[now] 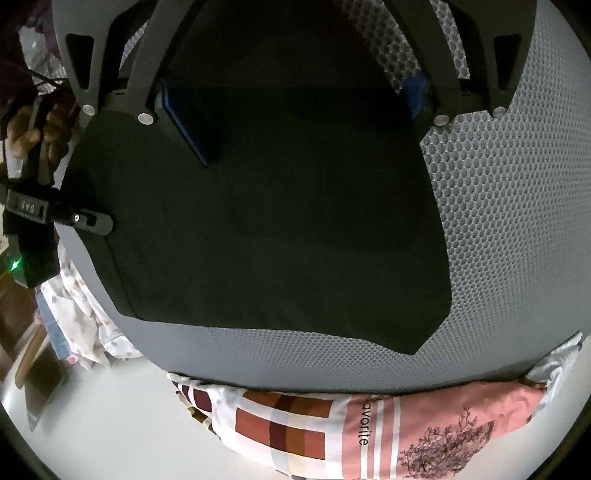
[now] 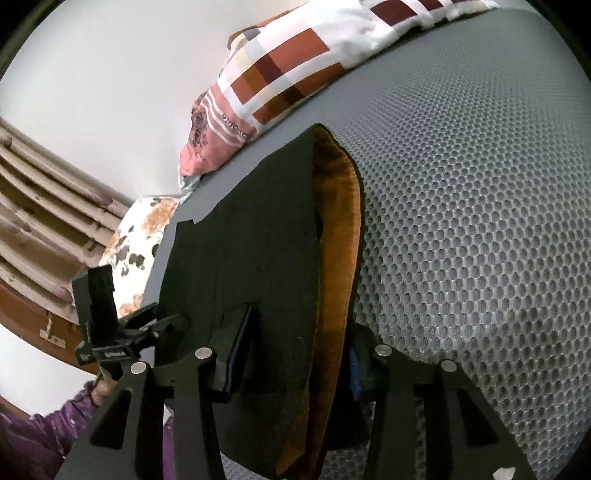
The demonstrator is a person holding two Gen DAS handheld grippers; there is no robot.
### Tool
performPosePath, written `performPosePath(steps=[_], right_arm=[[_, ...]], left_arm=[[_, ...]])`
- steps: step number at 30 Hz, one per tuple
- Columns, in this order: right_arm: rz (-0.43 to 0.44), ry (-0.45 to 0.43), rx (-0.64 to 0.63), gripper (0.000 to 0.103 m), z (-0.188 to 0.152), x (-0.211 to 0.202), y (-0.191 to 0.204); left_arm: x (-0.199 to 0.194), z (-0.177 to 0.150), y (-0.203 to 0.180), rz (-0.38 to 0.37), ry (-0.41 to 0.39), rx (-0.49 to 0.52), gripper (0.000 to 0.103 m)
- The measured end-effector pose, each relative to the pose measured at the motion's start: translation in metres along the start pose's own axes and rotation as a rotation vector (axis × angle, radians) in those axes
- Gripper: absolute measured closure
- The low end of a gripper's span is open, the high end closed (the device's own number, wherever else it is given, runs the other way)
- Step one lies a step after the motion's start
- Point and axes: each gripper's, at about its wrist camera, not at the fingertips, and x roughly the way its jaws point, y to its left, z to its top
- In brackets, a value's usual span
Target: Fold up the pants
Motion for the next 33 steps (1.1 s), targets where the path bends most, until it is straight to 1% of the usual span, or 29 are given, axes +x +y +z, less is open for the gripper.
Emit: performPosePath(steps=[3,8,12,18,21,24,25,26,29,33], right_arm=[[0.032,0.007,0.069,0.063,0.002,-0.002,-0.009],[0.056,0.037,0.126,0.063,0.009,0.0,-0.014],[0.039,0.053,0.107,0.063,0.012,0.002,-0.009],[-0.019,0.08,0.05,0.063,0.016,0.007,0.003],[-0.051,0.088,0.017,0.066,0.016,0.009,0.009],[-0.042,0.085,0.033,0.07,0.014,0.011,0.01],[-0.035,0.084,0.039,0.071,0.013,0.011,0.01],[-0.029,0.08,0.046,0.071,0.013,0.011,0.009],[-0.026,0.077,0.048,0.072,0.011,0.009,0.008],[-0.019,0.08,0.043,0.073,0.011,0.009,0.011]], left_arm=[[0.002,-0.001,-0.004,0.016,-0.008,0.019,0.01],[0.003,-0.002,-0.006,0.027,-0.008,0.034,0.008],[0.002,-0.002,-0.008,0.035,-0.011,0.044,0.007],[0.003,-0.001,-0.009,0.041,-0.014,0.051,0.006],[0.003,-0.003,-0.009,0.034,-0.03,0.058,0.008],[0.001,-0.003,-0.009,0.046,-0.034,0.064,0.016],[0.0,-0.002,-0.008,0.049,-0.033,0.061,0.022],[-0.001,-0.001,-0.006,0.054,-0.035,0.055,0.031],[-0.005,0.0,0.0,0.06,-0.043,0.031,0.044],[-0.008,0.0,0.001,0.075,-0.047,0.039,0.05]])
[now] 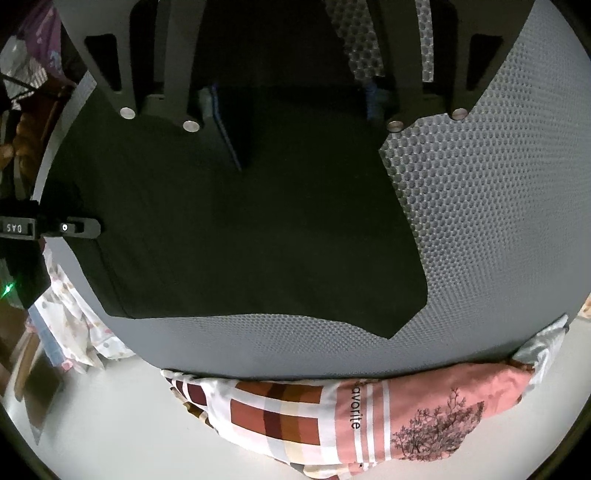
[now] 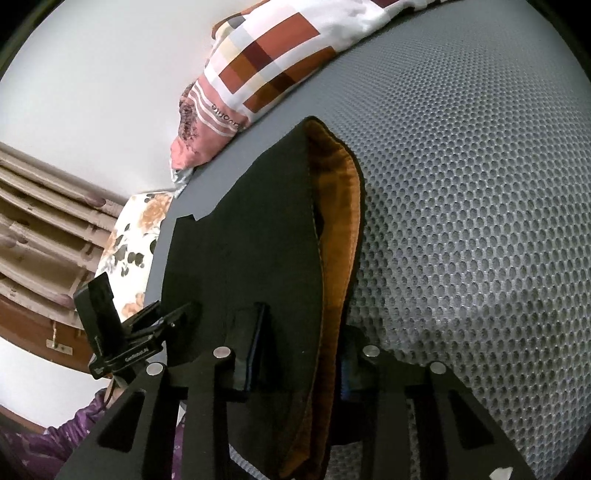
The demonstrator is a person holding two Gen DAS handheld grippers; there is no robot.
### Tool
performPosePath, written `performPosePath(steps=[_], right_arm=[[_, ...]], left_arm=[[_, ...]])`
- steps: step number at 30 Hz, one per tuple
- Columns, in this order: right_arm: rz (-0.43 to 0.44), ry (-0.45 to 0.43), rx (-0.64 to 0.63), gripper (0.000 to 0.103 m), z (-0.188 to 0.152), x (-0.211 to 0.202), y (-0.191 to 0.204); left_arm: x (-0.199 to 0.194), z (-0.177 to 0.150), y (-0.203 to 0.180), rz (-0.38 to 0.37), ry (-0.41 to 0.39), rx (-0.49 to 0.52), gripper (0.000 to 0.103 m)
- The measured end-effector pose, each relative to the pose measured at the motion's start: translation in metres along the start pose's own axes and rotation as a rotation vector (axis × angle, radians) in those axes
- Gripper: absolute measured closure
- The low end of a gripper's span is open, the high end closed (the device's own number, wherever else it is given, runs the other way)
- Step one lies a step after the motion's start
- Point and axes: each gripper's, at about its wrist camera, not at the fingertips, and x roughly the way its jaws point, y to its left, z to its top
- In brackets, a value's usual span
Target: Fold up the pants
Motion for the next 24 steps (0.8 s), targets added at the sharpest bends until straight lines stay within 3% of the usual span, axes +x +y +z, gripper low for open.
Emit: performPosePath(steps=[4,13,24], right_arm=[[0.023,-0.001,0.006,0.074,0.005,0.003,0.002],[0.069,-0.013,-0.017,0.076,0.036,0.033,0.022],[0.098,-0.027,-0.1,0.077,0.109,0.093,0.058]], left_arm=[[-0.004,0.003,-0.001,0.032,-0.013,0.023,0.056],[-0.003,0.028,0.039,0.093,-0.043,-0.003,0.065],[0.014,0.086,0.108,0.211,-0.112,-0.04,0.069]])
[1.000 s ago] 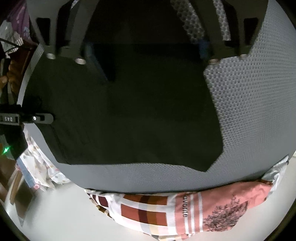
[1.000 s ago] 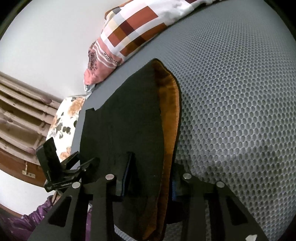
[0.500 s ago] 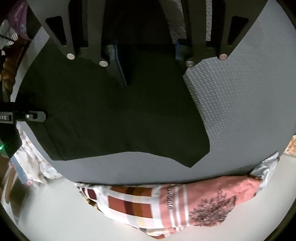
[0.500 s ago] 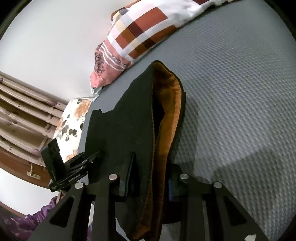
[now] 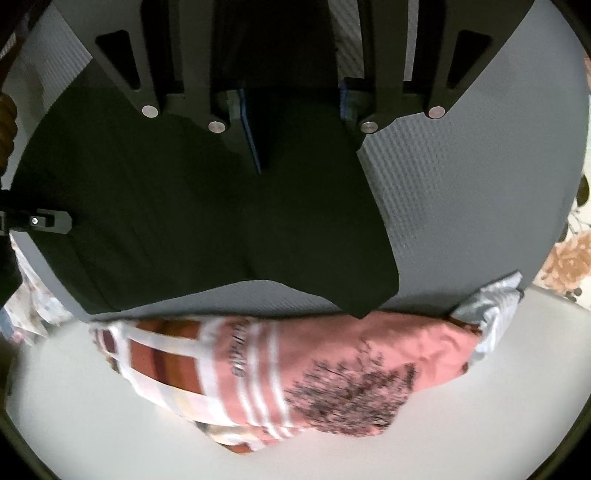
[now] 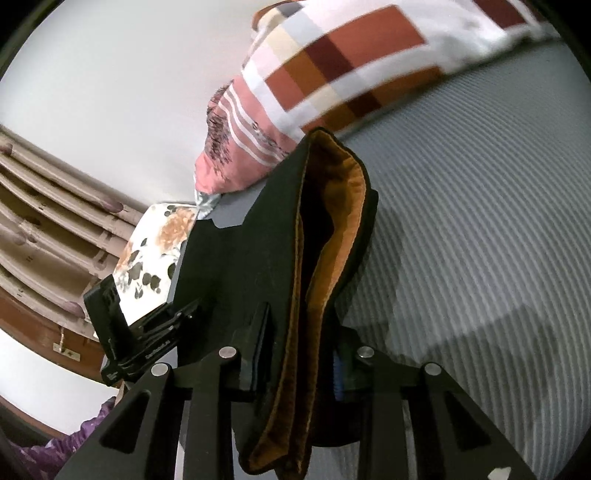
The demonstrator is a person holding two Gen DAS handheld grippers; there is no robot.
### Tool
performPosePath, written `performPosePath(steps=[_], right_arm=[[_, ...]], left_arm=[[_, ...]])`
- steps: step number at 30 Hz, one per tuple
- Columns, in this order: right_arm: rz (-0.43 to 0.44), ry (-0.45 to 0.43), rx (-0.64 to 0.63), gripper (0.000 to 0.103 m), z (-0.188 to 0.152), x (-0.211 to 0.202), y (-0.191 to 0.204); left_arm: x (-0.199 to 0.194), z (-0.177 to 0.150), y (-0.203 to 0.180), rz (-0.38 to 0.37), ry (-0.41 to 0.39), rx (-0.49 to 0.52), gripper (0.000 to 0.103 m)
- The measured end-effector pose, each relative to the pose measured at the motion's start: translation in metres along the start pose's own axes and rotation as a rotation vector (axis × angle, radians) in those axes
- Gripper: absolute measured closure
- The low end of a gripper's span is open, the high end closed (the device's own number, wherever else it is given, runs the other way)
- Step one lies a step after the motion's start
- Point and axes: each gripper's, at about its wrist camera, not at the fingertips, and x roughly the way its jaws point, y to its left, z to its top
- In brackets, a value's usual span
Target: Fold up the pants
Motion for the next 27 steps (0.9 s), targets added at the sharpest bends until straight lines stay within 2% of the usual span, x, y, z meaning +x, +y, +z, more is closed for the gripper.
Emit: performPosePath(steps=[4,8,10,12,13,14,15,16,17,18,19,20,22,24,26,27], right_arm=[[-0.009,0.0,-0.025,0.077,0.025,0.021,0.002],[-0.049,0.015,-0.047,0.077,0.033,0.037,-0.001],[-0.059,0.014,-0.031,0.063,0.032,0.038,-0.006],[-0.102,-0.004,-0.036,0.057,0.028,0.036,-0.008],[-0.13,-0.021,-0.045,0.054,0.025,0.031,-0.005],[-0.169,-0.04,-0.059,0.053,0.024,0.026,-0.001],[-0.205,-0.071,-0.083,0.053,0.021,0.018,0.006],[-0.223,-0.104,-0.112,0.053,0.019,0.01,0.013],[-0.241,-0.151,-0.159,0.053,0.014,-0.003,0.027],[-0.257,-0.178,-0.191,0.051,0.01,-0.012,0.037],[-0.264,-0.197,-0.214,0.046,0.008,-0.02,0.045],[-0.251,-0.219,-0.239,0.043,0.003,-0.031,0.056],[-0.228,-0.241,-0.256,0.033,-0.003,-0.045,0.07],[-0.207,-0.254,-0.269,0.031,-0.01,-0.058,0.084],[-0.188,-0.262,-0.28,0.031,-0.016,-0.068,0.096],[-0.177,-0.265,-0.287,0.029,-0.02,-0.074,0.103]], left_arm=[[0.016,0.021,0.017,0.033,-0.021,-0.016,0.069],[0.028,0.031,0.029,0.045,-0.041,-0.041,0.069],[0.033,0.032,0.03,0.054,-0.048,-0.043,0.066],[0.035,0.03,0.032,0.055,-0.065,-0.053,0.061],[0.034,0.029,0.033,0.057,-0.076,-0.063,0.054],[0.033,0.028,0.034,0.075,-0.074,-0.073,0.038],[0.033,0.027,0.034,0.118,-0.062,-0.08,0.03],[0.029,0.027,0.033,0.179,-0.061,-0.079,0.025],[0.024,0.026,0.032,0.232,-0.071,-0.074,0.025],[0.014,0.026,0.029,0.305,-0.096,-0.068,0.025],[0.005,0.026,0.027,0.332,-0.12,-0.066,0.024],[-0.007,0.026,0.025,0.331,-0.152,-0.07,0.023],[-0.042,0.026,0.021,0.28,-0.245,-0.097,0.021],[-0.092,0.026,0.015,0.251,-0.366,-0.133,0.013],[-0.14,0.025,0.006,0.242,-0.487,-0.142,0.0],[-0.169,0.022,0.0,0.236,-0.573,-0.138,0.0]])
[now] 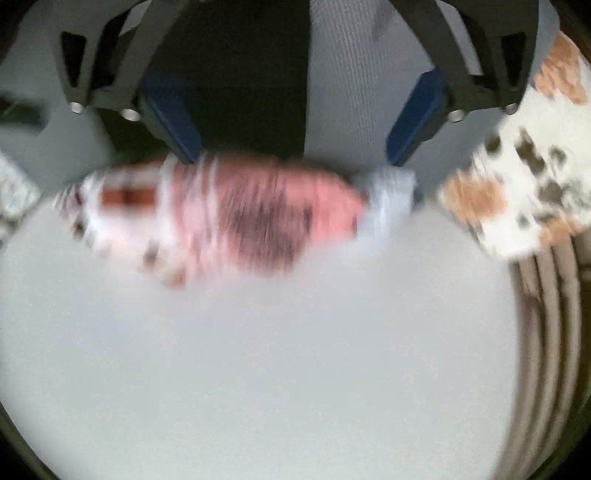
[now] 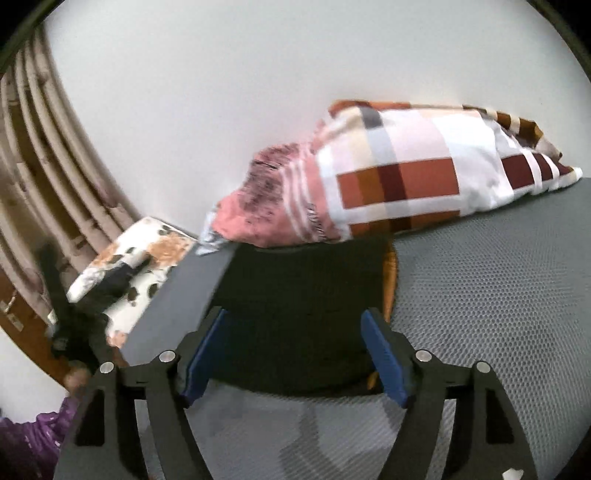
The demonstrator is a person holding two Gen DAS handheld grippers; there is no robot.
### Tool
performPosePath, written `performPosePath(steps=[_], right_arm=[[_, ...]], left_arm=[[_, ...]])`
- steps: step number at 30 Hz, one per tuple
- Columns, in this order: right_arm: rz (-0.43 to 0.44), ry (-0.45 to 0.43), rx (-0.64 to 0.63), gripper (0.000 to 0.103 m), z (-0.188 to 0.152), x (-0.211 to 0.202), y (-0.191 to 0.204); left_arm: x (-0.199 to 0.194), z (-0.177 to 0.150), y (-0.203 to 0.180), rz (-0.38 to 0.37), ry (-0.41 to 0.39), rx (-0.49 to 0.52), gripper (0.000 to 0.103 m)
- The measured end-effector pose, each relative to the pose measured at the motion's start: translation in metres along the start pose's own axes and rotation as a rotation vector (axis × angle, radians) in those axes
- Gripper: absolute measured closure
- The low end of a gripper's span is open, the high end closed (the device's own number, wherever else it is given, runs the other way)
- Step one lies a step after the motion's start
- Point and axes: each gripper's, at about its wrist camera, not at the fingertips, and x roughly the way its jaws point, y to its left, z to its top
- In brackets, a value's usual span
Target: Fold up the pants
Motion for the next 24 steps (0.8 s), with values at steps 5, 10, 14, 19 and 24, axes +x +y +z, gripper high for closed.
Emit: performPosePath(steps=[5,10,14,19,24], right_arm=[[0.05,-0.031,-0.016,0.026,-0.004,-0.025,0.034],[0.07,-0.055,-0.035,0.025,-0.011,-0.044,0.054],[0.075,-0.065,-0.041,0.021,-0.017,-0.061,0.063],[0.071,-0.06,-0.031,0.017,-0.025,-0.071,0.066],[0.037,-0.041,-0.009,0.016,-0.035,-0.067,0.07]], left_arm=[[-0.087,0.043,-0.015,-0.027,-0.268,0.07,0.0],[-0.107,0.044,-0.041,0.012,-0.252,0.171,0.0],[-0.111,0.038,-0.051,-0.055,-0.162,0.164,0.0],[-0.11,0.03,-0.057,-0.105,-0.086,0.138,0.0],[-0.112,0.017,-0.06,-0.069,-0.052,0.136,0.0]])
